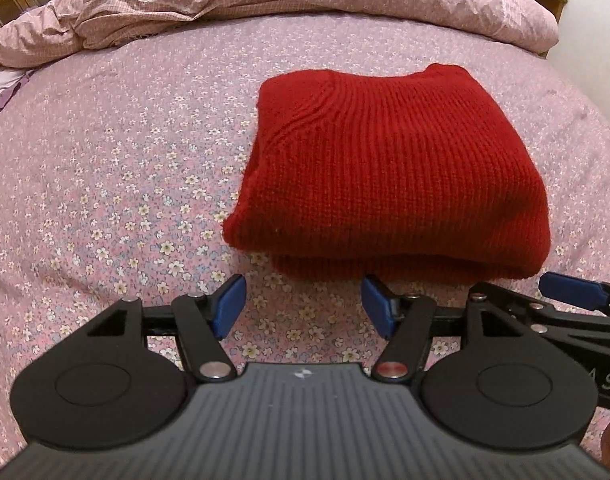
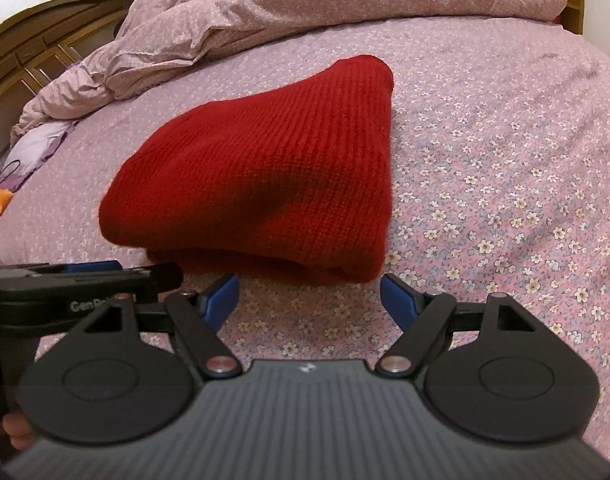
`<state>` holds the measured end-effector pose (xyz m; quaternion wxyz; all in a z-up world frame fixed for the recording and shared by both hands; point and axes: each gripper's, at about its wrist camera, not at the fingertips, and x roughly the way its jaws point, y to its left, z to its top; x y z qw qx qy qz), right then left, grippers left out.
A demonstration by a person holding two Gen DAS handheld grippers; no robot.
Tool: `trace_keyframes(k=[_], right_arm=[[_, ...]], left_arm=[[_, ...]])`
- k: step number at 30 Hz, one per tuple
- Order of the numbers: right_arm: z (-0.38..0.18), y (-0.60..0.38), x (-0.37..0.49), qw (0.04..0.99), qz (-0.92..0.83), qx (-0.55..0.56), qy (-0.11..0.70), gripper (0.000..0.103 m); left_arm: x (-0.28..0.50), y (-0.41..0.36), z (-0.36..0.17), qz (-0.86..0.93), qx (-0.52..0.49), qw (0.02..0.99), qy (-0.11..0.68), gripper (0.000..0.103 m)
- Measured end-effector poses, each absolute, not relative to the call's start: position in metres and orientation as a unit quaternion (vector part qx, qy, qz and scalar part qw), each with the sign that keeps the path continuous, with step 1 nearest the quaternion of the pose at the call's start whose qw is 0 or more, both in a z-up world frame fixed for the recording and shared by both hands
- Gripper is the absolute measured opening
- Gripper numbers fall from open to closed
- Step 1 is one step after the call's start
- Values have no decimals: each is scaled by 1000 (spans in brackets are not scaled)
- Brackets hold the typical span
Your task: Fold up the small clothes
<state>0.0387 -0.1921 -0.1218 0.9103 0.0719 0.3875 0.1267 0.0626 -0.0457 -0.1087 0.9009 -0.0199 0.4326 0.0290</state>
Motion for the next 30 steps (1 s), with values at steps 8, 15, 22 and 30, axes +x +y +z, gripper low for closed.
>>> trace_keyframes(k=[8,15,22,30], right_arm=[[-122,-191,39,909,126,73,390,79],[-122,-190,38,909,126,72,392,79],[-123,-191,38,909,125,73,390,79],[-123,-191,38,909,125,74,390,79]], left_arm=[[62,-46,-109,24,-23,901,434,69],[62,-46,-109,21,-23,901,433,69],[62,-47,-109,18,-22,900,434,69],[63,-49,-110,21,-17,900,435,69]])
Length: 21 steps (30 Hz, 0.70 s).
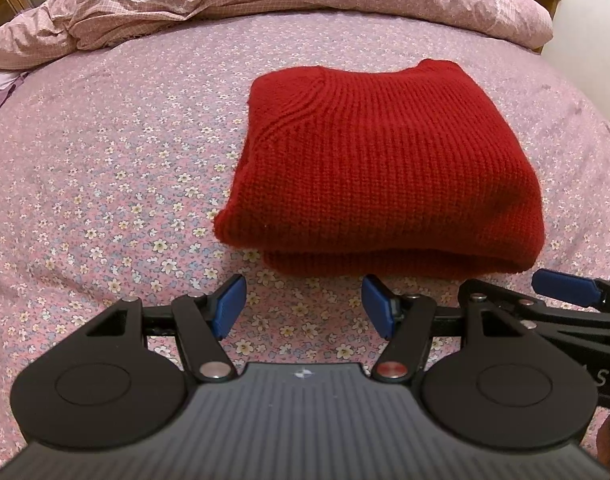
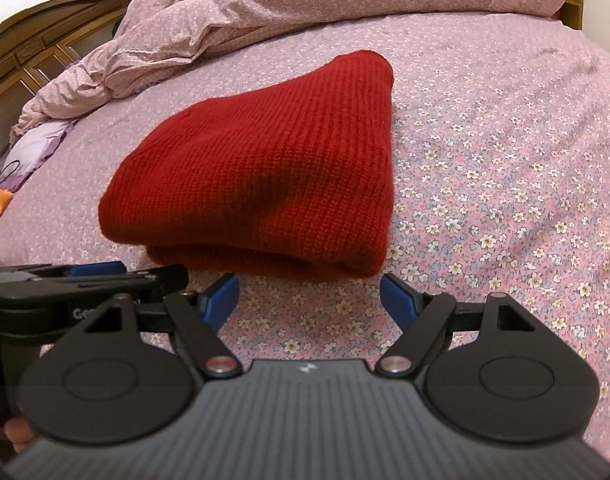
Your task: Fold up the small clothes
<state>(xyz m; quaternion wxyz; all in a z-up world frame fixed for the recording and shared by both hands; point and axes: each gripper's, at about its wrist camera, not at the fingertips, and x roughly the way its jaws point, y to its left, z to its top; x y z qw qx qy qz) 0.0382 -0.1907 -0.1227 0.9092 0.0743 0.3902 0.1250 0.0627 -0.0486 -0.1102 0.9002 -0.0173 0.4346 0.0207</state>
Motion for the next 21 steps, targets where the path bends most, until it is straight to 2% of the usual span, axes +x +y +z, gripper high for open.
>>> trace_keyframes(k=[21], right_arm=[[-123,-191,38,909,125,75,390,79]], left_arm=[[62,-50,-108,20,-16,902,431,69]])
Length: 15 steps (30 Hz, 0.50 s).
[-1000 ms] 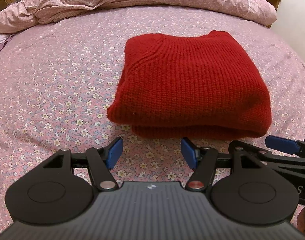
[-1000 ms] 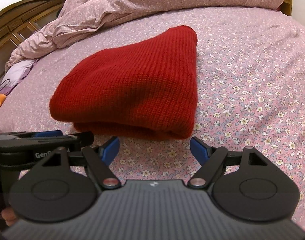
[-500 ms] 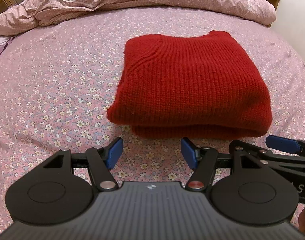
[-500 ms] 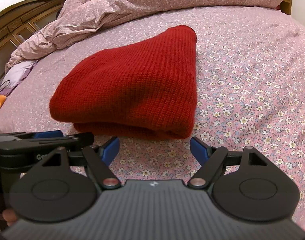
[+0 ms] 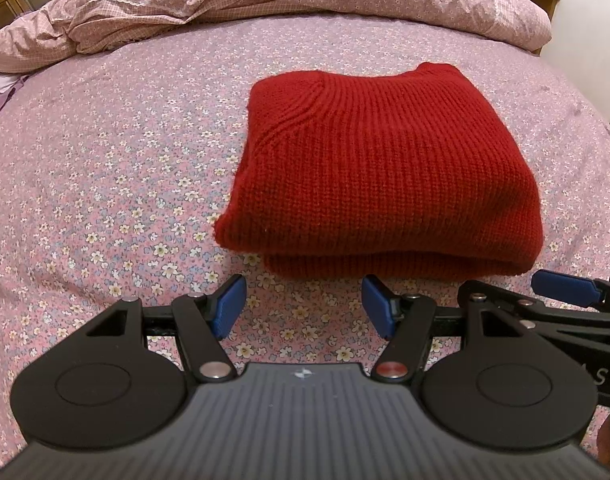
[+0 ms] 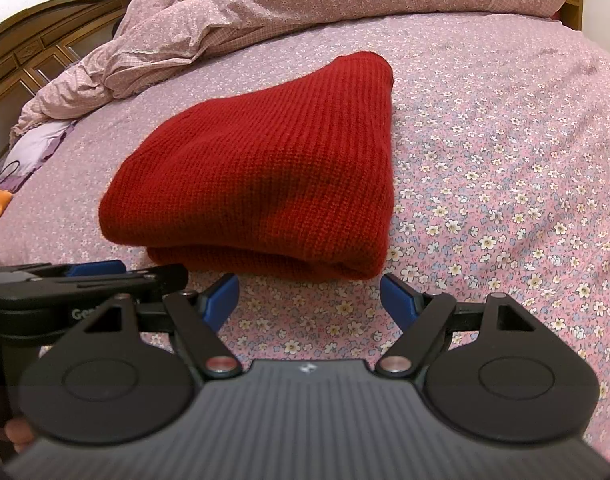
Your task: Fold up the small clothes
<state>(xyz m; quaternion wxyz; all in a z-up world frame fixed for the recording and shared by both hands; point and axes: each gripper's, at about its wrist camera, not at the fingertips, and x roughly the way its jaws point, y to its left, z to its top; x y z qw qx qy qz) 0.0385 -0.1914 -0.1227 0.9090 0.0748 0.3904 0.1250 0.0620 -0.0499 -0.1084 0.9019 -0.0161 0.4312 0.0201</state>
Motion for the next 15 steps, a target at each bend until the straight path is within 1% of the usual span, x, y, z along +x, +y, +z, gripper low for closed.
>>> trace_keyframes(k=[15], right_arm=[[-122,-191,39,909,125,75,391,79]], left_arm=[[63,-50,-108,20,-14,902,431,69]])
